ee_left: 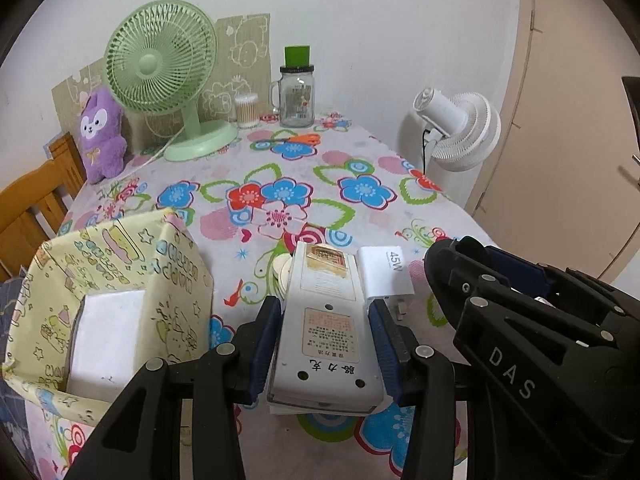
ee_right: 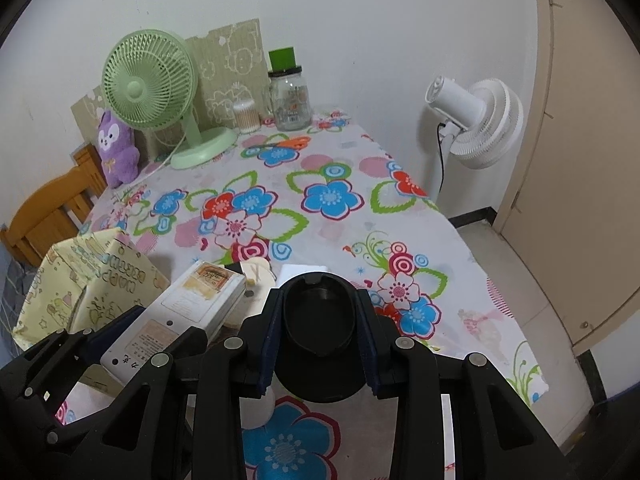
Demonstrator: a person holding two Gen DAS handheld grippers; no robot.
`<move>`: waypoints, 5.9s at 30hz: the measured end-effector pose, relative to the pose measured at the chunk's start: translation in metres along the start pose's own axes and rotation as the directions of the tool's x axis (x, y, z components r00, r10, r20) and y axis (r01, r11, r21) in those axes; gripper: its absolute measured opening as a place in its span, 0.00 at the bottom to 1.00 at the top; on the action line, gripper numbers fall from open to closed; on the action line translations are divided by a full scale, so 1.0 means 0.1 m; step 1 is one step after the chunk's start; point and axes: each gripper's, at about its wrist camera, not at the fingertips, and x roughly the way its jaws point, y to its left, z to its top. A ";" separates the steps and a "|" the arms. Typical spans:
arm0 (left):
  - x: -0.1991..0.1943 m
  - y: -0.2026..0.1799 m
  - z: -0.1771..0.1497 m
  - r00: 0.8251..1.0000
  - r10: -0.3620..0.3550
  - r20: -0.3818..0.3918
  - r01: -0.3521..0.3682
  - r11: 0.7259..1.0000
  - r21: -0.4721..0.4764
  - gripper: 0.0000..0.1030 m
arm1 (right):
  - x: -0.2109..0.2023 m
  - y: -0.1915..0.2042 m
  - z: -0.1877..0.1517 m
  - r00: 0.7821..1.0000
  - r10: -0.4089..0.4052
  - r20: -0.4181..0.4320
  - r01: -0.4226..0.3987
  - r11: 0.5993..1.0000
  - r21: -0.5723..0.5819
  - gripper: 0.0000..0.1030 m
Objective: Organize rigid objects
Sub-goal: 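Carry the white device with the left tool while the right tool carries the black puck to the box, then lower the white device into the box and open the left tool while the right tool releases the puck inside, then withdraw both tools from the box toward the remaining items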
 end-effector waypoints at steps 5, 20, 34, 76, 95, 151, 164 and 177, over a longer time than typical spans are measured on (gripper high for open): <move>-0.13 0.00 0.04 1.000 -0.002 0.022 0.002 1.000 0.011 0.45 | -0.13 0.03 0.04 1.000 -0.002 0.023 0.002 1.000 0.001 0.37; -0.46 0.14 0.17 0.998 -0.014 0.062 0.013 1.000 0.014 0.45 | -0.44 0.24 0.18 0.998 0.001 0.065 -0.001 1.000 -0.007 0.37; -0.70 0.46 0.19 0.996 0.005 0.093 -0.004 1.000 -0.008 0.45 | -0.60 0.63 0.27 0.996 0.030 0.090 -0.027 0.999 -0.039 0.37; -0.55 1.79 -0.02 0.996 0.076 0.034 -0.074 0.995 -0.074 0.45 | -0.09 1.98 0.16 0.997 0.072 -0.002 -0.072 0.990 -0.121 0.37; -0.24 2.07 -0.05 0.986 0.165 -0.009 -0.165 0.980 -0.116 0.72 | 0.48 2.21 0.22 0.992 0.084 -0.093 -0.095 0.987 -0.126 0.38; -0.83 1.10 -0.09 0.992 0.107 0.061 -0.103 0.993 -0.060 1.00 | -0.63 1.44 0.07 0.996 0.031 0.079 -0.015 0.981 -0.193 0.88; -0.84 0.78 -0.08 0.992 0.102 0.076 -0.100 0.994 -0.034 1.00 | -0.74 1.12 0.04 0.994 0.014 0.105 0.004 0.986 -0.165 0.88; -0.75 0.42 -0.05 0.993 0.085 0.076 -0.084 0.996 -0.022 1.00 | -0.76 0.73 0.02 0.992 0.008 0.125 0.009 0.990 -0.140 0.88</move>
